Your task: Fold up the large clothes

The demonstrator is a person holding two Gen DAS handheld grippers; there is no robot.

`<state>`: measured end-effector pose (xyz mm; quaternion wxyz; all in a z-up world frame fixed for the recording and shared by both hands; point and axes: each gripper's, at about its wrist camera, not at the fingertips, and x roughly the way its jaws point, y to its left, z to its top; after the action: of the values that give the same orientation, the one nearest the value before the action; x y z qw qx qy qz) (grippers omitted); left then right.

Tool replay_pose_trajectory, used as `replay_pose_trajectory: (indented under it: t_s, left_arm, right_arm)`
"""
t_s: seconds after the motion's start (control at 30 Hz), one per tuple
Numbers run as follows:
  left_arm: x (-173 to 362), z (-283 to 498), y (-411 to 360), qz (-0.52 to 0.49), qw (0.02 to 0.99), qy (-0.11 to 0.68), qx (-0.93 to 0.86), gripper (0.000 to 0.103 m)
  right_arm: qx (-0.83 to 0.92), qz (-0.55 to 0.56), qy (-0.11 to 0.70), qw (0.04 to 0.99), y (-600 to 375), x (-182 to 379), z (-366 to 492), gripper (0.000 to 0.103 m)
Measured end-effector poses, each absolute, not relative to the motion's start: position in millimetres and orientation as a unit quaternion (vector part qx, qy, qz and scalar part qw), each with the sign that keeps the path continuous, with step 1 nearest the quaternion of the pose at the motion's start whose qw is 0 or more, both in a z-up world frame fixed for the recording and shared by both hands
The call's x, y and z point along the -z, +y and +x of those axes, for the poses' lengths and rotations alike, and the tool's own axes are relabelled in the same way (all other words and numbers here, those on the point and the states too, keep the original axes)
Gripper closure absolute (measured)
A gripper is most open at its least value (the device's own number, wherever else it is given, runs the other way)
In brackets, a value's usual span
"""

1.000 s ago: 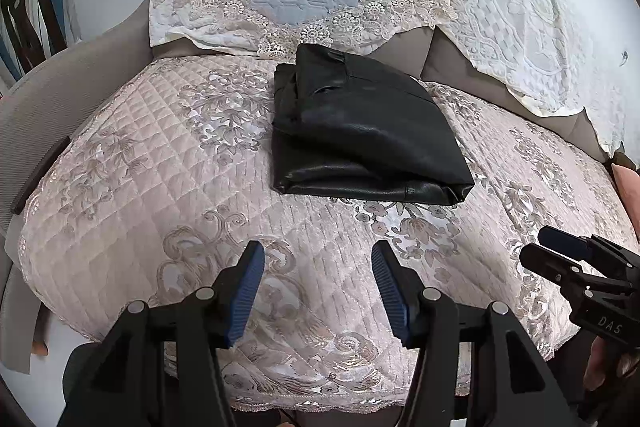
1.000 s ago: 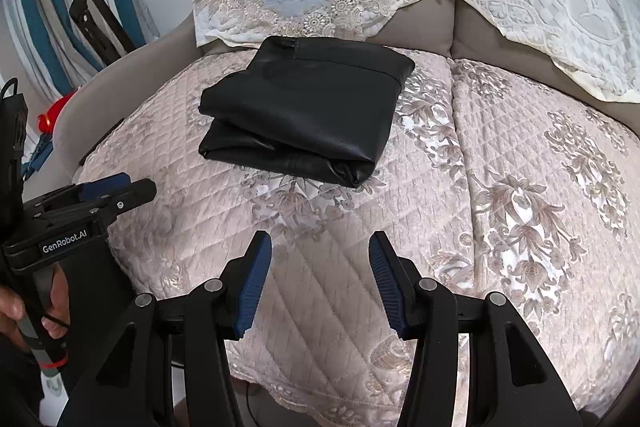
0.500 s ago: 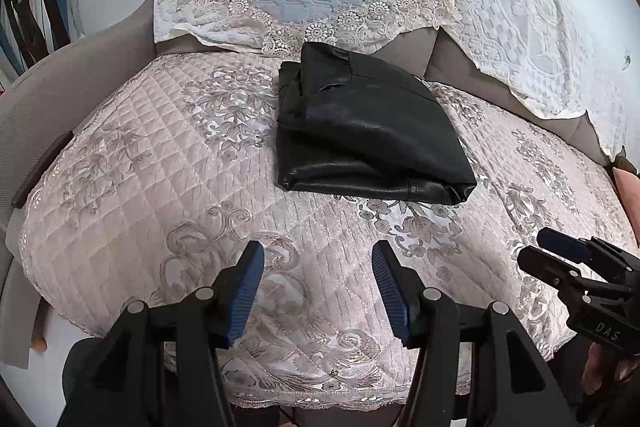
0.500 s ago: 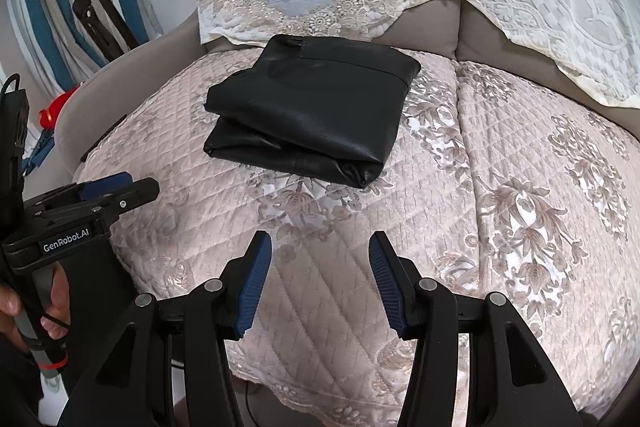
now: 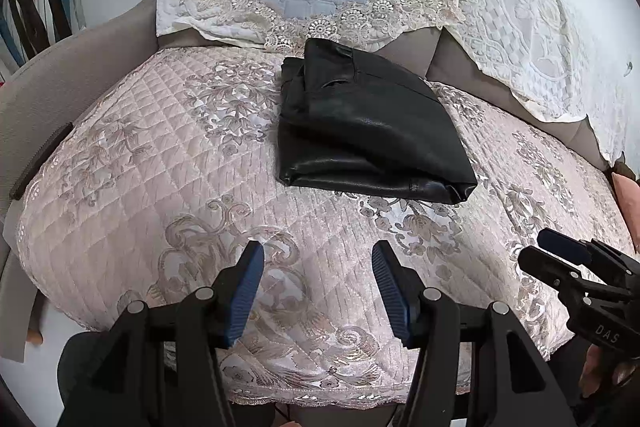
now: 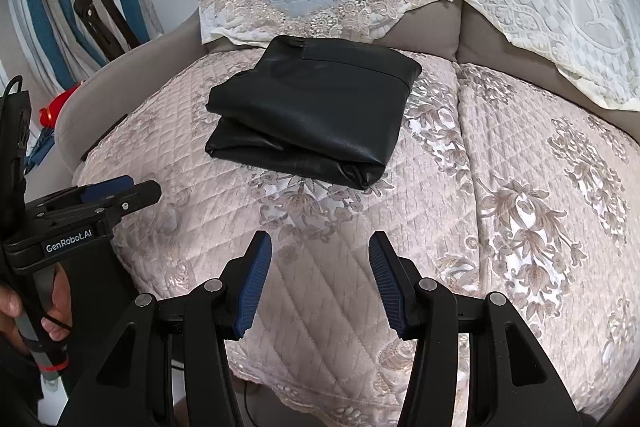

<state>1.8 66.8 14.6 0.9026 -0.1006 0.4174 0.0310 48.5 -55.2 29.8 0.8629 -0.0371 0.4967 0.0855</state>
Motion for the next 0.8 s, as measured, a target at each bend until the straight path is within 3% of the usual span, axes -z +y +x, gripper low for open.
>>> replay_pose_trajectory:
  t_s: [0.8]
  left_arm:
    - [-14.1,0.9,63.2,-0.079,0.904,0.418,-0.043,0.045]
  right_arm:
    - [-0.089,-0.04,0.497,0.862,-52.7,-30.2,47.9,0.051]
